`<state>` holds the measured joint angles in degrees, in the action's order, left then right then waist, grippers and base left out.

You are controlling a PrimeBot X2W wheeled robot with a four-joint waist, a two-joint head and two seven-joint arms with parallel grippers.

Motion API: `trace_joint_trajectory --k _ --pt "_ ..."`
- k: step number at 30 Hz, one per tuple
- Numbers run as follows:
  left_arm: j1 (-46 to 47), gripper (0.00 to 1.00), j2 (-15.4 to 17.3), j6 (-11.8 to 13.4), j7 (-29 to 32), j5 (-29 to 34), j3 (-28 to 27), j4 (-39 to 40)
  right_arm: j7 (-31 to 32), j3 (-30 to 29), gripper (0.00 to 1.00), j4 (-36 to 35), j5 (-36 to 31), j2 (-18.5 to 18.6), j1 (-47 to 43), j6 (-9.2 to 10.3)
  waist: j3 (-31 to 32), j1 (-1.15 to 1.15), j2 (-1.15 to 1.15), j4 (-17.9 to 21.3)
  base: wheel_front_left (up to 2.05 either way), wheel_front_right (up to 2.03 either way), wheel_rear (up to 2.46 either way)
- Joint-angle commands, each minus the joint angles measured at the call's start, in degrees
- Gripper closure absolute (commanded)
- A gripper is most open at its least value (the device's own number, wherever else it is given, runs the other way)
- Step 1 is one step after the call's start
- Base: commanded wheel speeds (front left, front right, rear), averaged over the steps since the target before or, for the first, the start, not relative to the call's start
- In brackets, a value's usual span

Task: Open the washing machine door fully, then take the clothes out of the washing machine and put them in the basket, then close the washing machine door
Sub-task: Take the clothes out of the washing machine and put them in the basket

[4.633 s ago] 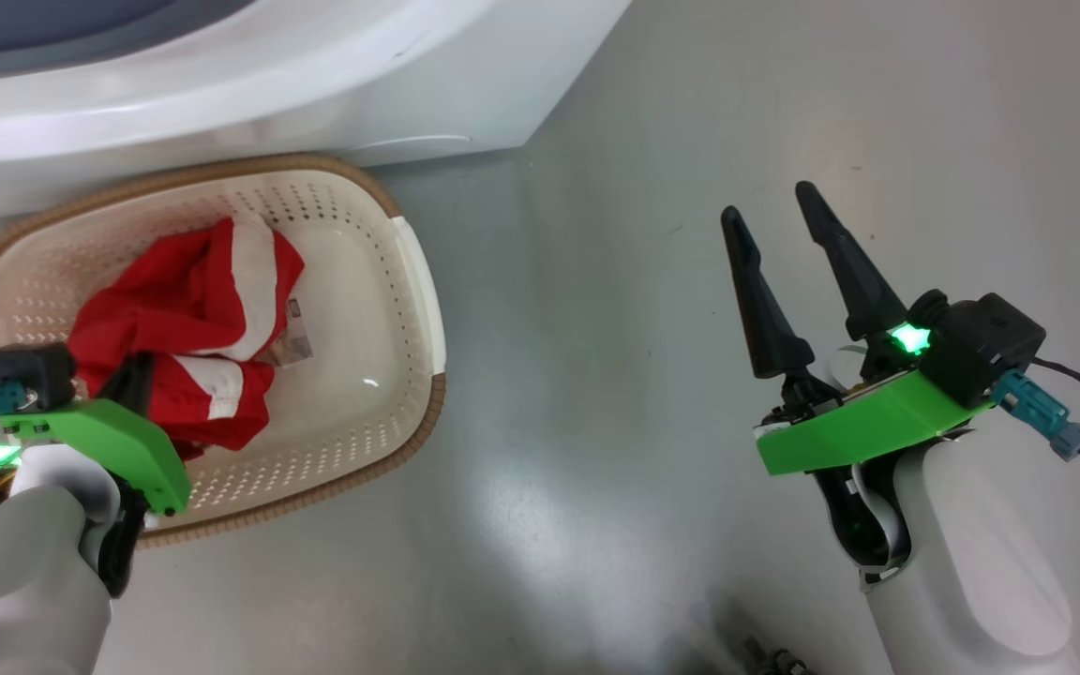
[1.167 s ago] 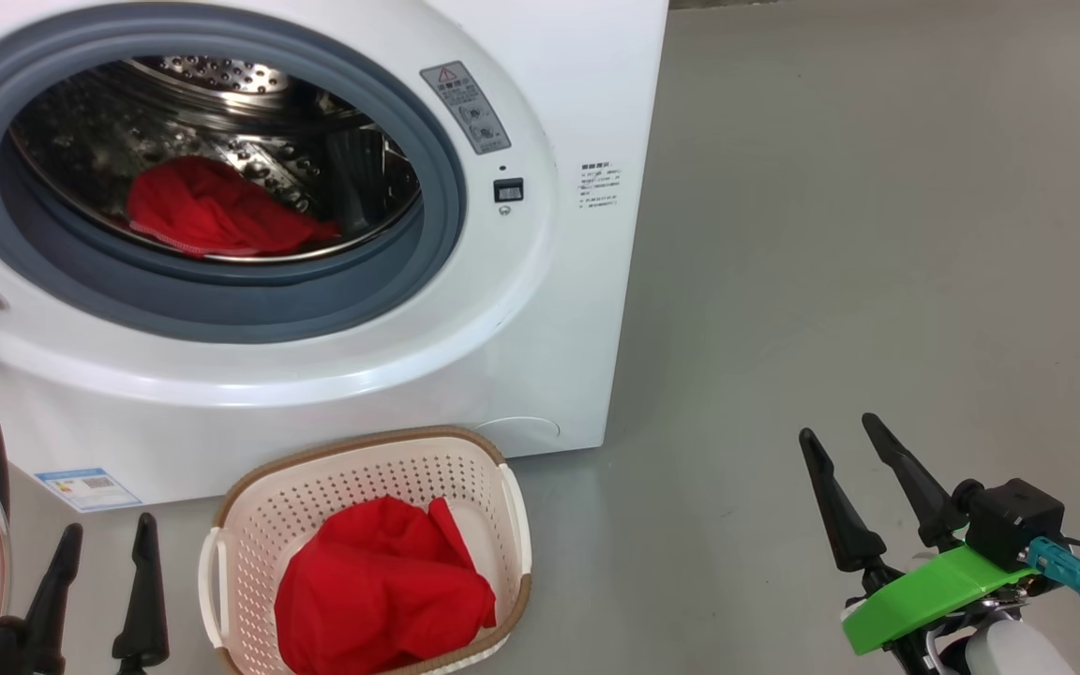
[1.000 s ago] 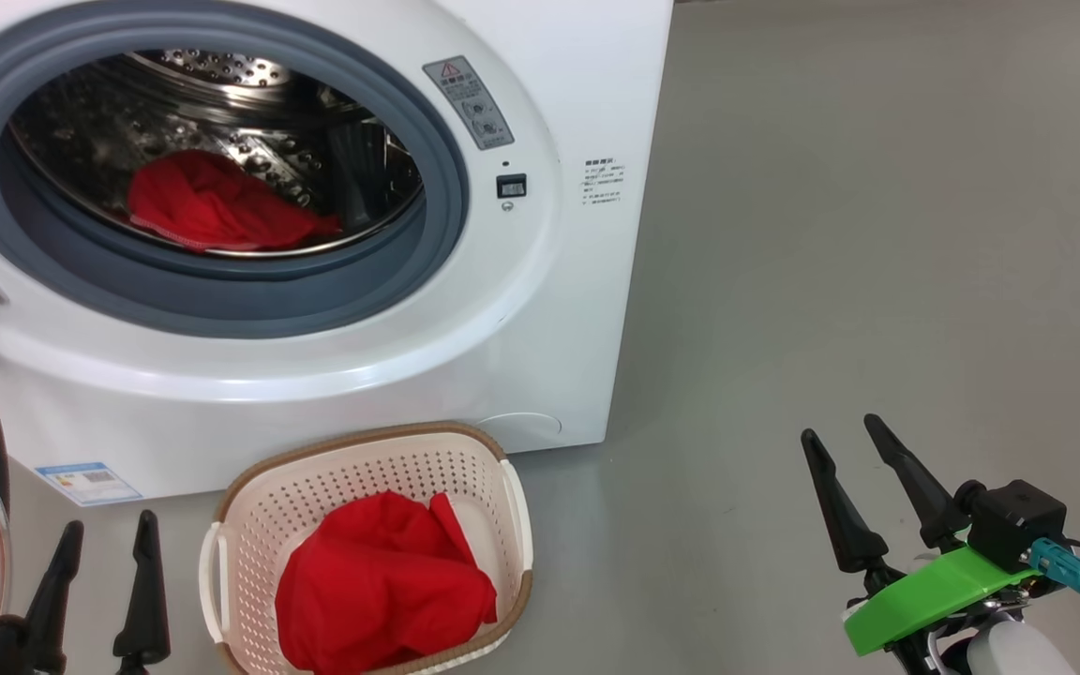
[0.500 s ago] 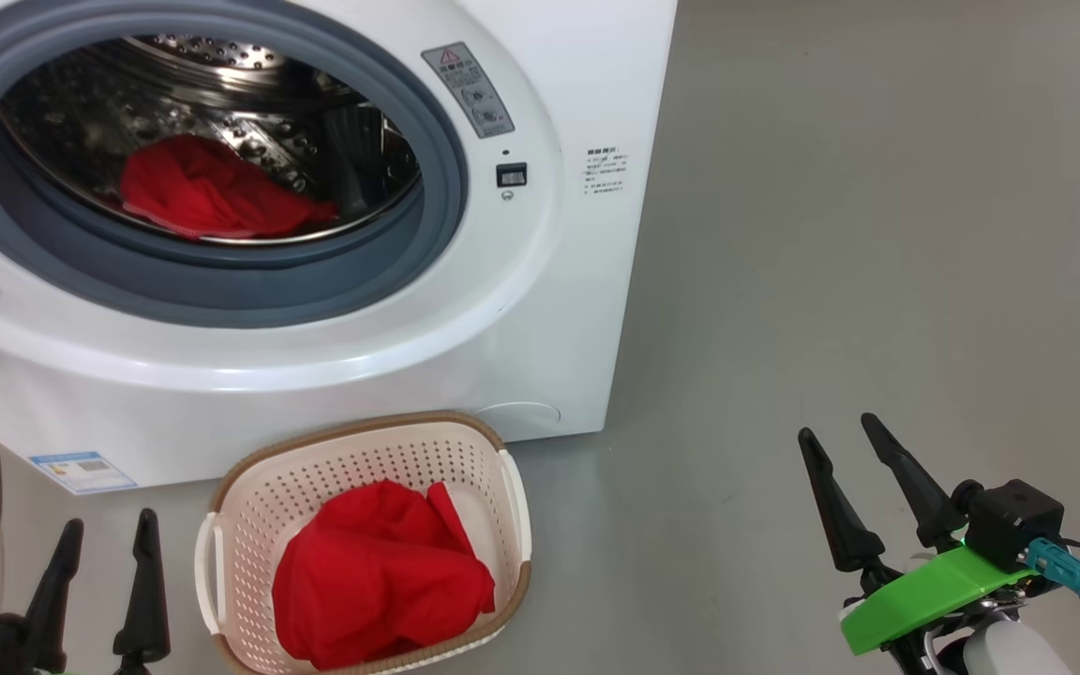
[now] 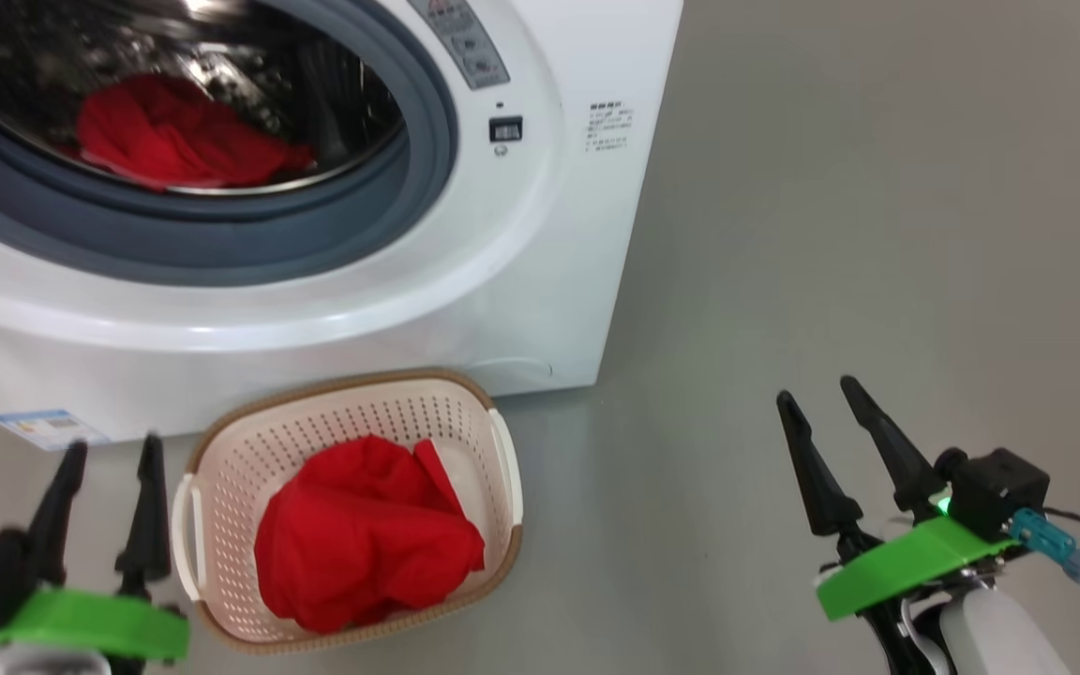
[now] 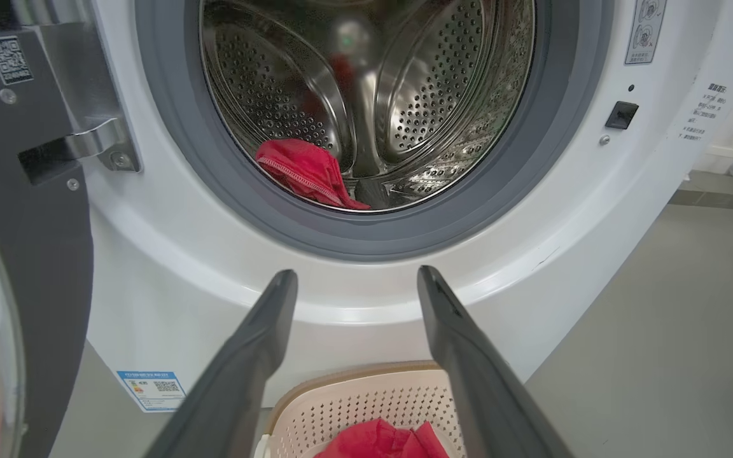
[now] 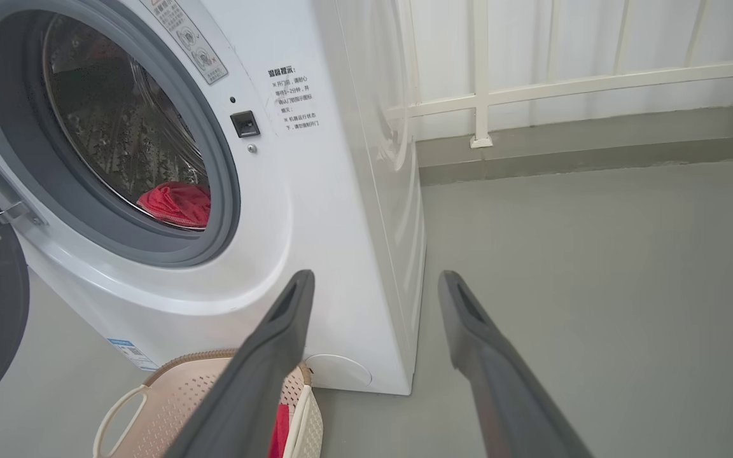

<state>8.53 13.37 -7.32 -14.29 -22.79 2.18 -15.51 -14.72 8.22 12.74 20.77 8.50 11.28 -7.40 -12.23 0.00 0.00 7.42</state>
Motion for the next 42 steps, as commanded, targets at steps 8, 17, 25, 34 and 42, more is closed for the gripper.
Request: trace_joint_trajectory --k 8,17,25,34,42 --pt "12.9 0.00 5.3 -0.2 -0.7 2.3 2.9 -6.1 -0.3 1.4 0.00 -1.7 -1.0 -2.0 4.2 -0.09 -5.7 0.00 0.00 1.0 0.00 0.00 0.00" --pt "27.9 0.00 8.3 1.1 1.0 8.9 7.4 -14.9 -0.3 1.8 0.00 -2.1 -1.2 -4.0 7.2 -0.09 -10.5 0.00 0.00 3.0 0.00 0.00 0.00" --pt "38.2 0.00 10.9 3.3 4.0 14.7 10.8 -22.1 -0.3 2.5 0.00 -2.2 -1.1 -5.2 8.8 -0.09 -12.9 0.00 0.00 5.0 0.00 0.00 0.00" --pt "49.4 0.00 13.0 5.2 8.3 20.5 14.9 -31.0 -0.3 4.5 0.00 -2.4 0.8 -5.6 10.1 -0.09 -14.6 0.00 0.00 7.1 0.00 0.00 0.00" --pt "56.5 0.00 14.2 5.9 10.2 23.3 17.4 -37.8 -0.3 6.1 0.00 -2.8 2.9 -5.6 11.3 -0.09 -16.1 0.00 0.00 9.0 0.00 0.00 0.00"
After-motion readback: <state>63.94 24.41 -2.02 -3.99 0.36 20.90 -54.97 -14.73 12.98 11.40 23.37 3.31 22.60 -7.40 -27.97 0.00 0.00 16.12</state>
